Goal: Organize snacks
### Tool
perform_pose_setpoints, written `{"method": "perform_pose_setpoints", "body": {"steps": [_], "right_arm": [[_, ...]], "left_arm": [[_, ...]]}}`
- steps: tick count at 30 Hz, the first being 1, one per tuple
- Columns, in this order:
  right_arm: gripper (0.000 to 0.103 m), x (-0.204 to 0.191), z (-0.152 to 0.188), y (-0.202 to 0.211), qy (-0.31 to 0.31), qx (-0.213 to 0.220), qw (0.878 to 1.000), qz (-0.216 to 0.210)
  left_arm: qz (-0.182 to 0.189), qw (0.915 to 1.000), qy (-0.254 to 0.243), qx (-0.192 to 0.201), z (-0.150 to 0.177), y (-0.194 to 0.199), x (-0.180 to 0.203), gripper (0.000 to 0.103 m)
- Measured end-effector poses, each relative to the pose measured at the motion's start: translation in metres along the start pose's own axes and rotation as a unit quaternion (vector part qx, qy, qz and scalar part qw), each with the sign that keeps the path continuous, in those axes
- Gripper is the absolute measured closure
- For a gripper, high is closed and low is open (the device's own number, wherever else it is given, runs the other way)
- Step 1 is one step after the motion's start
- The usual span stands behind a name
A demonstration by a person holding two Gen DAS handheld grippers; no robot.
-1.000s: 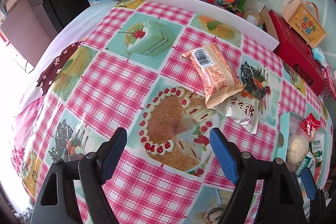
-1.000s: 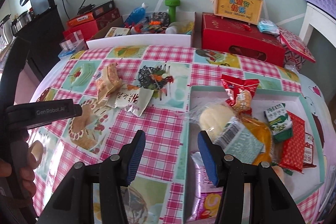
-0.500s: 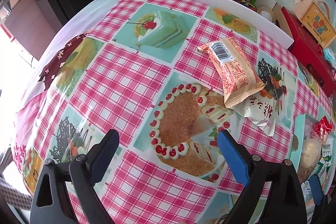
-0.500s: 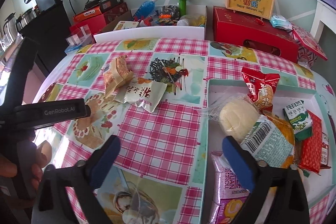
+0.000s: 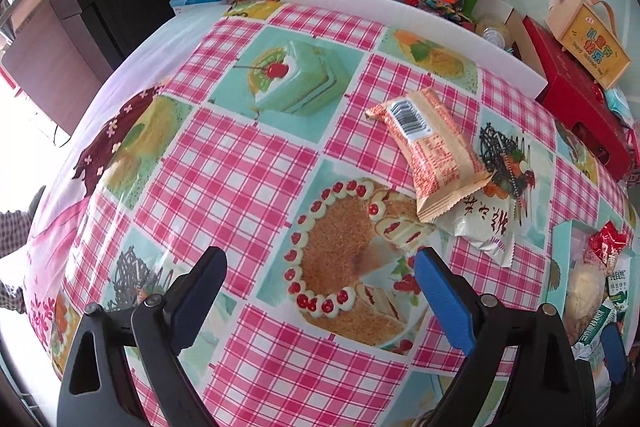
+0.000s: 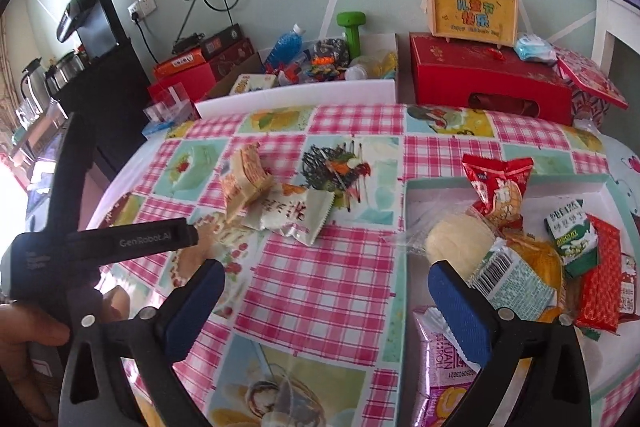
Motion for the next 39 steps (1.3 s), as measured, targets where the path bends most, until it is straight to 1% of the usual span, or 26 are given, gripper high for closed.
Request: {"method": "perform_pose_setpoints", "body": {"steps": [3, 5, 7, 10, 18, 21, 25, 27, 30, 33, 39], "right_arm": [[0.000, -0.007, -0.004, -0.001, 0.007, 0.008, 1.000, 0.007], [0.000, -0.012, -0.007, -0.007, 0.004, 0.003, 1.000, 0.003], [0.000, -0.017, -0.009, -0.014, 0.008, -0.001, 1.000, 0.007], [0.000, -0.023, -0.010, -0.026, 0.016, -0.007, 1.000, 0.025], [0.000, -0.035, -0.022, -0.058, 0.028, -0.021, 0.999, 0.034], [0.000, -0.036, -0.025, -0.071, 0.031, -0.030, 0.998, 0.039], [0.000, -0.037, -0.028, -0.091, 0.027, -0.044, 0.998, 0.048], [0.000, -0.039, -0.030, -0.100, 0.028, -0.049, 0.997, 0.054], [0.000, -0.041, -0.031, -0.111, 0.030, -0.056, 0.996, 0.063], [0.000, -0.042, -0.033, -0.122, 0.029, -0.064, 0.995, 0.077], [0.000, -0.044, -0.037, -0.136, 0.024, -0.074, 0.994, 0.081]], "left_arm": [[0.002, 1.0000, -0.001, 0.007, -0.004, 0.003, -0.003, 0.008], [0.007, 0.9999, -0.001, 0.008, -0.008, 0.001, -0.006, 0.008], [0.017, 0.9998, -0.001, 0.011, -0.013, 0.000, -0.008, 0.008], [0.039, 0.9991, 0.002, 0.018, -0.023, -0.003, -0.010, 0.008], [0.096, 0.9952, 0.000, 0.019, -0.045, -0.017, -0.008, 0.008], [0.117, 0.9930, -0.002, 0.015, -0.054, -0.024, -0.009, 0.008], [0.137, 0.9906, -0.010, 0.006, -0.066, -0.032, -0.009, 0.008], [0.142, 0.9898, -0.015, 0.000, -0.072, -0.037, -0.008, 0.008], [0.140, 0.9899, -0.026, -0.003, -0.080, -0.042, -0.004, 0.008], [0.150, 0.9881, -0.032, -0.008, -0.088, -0.046, -0.001, 0.008], [0.153, 0.9858, -0.066, -0.021, -0.099, -0.056, 0.015, 0.008]]}}
Point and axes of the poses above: each gripper's, at about its wrist camera, not at the fingertips, and y roughly against the way its jaws point, x to its right, z to its underside, the point moved 1 cm from there along -y, roughly the way its jaws point, and after that the axes turned 13 degrees about -y, right-handed, at the moved point
